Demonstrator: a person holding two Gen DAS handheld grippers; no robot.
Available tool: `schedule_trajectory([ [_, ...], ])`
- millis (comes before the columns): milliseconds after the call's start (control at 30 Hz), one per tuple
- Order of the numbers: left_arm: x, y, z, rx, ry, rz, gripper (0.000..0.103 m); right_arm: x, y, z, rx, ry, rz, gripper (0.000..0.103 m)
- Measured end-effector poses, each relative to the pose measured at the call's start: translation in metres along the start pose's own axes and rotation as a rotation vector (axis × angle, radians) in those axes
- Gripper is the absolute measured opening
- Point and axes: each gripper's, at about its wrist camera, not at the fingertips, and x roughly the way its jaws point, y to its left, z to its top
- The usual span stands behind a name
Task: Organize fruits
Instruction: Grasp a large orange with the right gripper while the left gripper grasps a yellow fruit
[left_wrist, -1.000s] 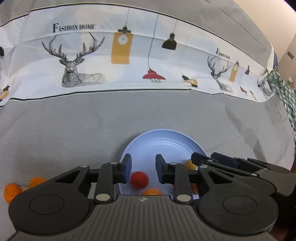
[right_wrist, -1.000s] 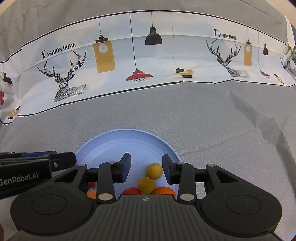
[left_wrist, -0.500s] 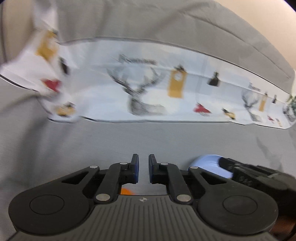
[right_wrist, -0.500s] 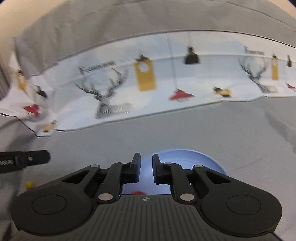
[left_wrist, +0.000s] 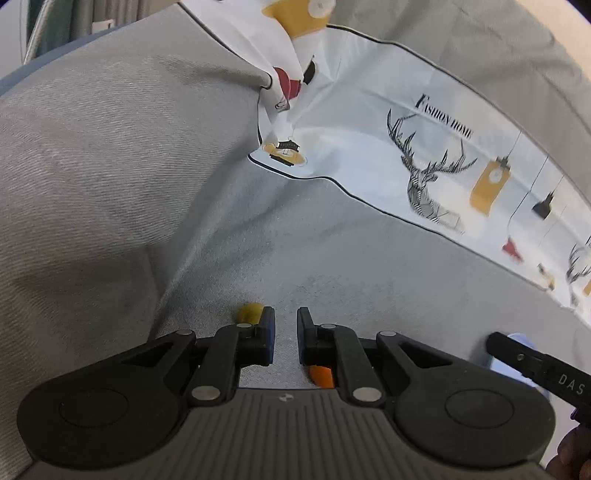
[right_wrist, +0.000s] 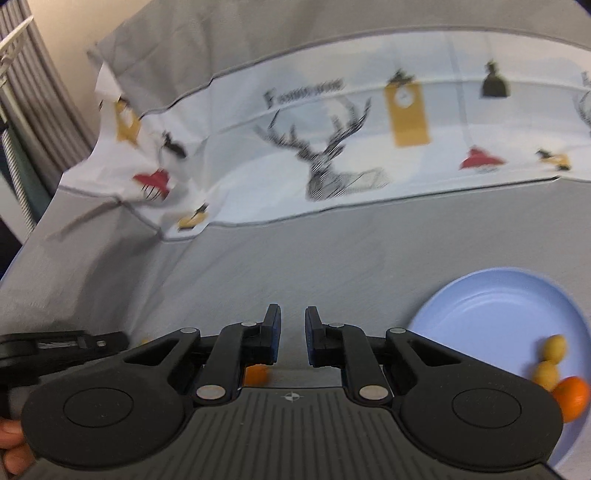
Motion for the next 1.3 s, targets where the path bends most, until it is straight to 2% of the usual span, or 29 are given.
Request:
schedule_trajectory([
  [133,0.006,-0.004,-0.003,0.050,-0.019,0.066,0.015,0.021,0.015,-0.006,-0.014,0.061,0.011,0.026],
  [200,0.012,-0.001,-0.004,0.042,-0.001,0.074,0.016,0.031,0.022,-0.009,-0.019,0.089,0.013,0.036],
  [300,0.018,-0.002,-0.006,0.072,0.007,0.086,0.026,0.047,0.031,-0.015,-0.043,0.122,-0.002,0.048],
  [467,0.030,-0.003,-0.006,0.100,0.029,0.099,0.027,0.070,0.034,-0.020,-0.041,0.168,-0.029,0.055],
  [700,0.036,-0.010,-0.008,0.150,0.034,0.111,0.027,0.077,0.037,-0.022,-0.050,0.180,-0.035,0.055],
  [1000,0.038,-0.013,-0.009,0.166,0.028,0.131,0.027,0.076,0.034,-0.024,-0.057,0.187,-0.023,0.054],
  [1067,0.039,-0.017,-0.010,0.185,0.027,0.145,0.027,0.075,0.034,-0.024,-0.060,0.187,-0.018,0.052],
  [1167,0.041,-0.020,-0.011,0.208,0.025,0.166,0.027,0.073,0.036,-0.023,-0.077,0.182,-0.013,0.040],
  [1300,0.045,-0.021,-0.010,0.225,0.027,0.197,0.027,0.068,0.037,-0.023,-0.101,0.175,-0.025,0.040],
])
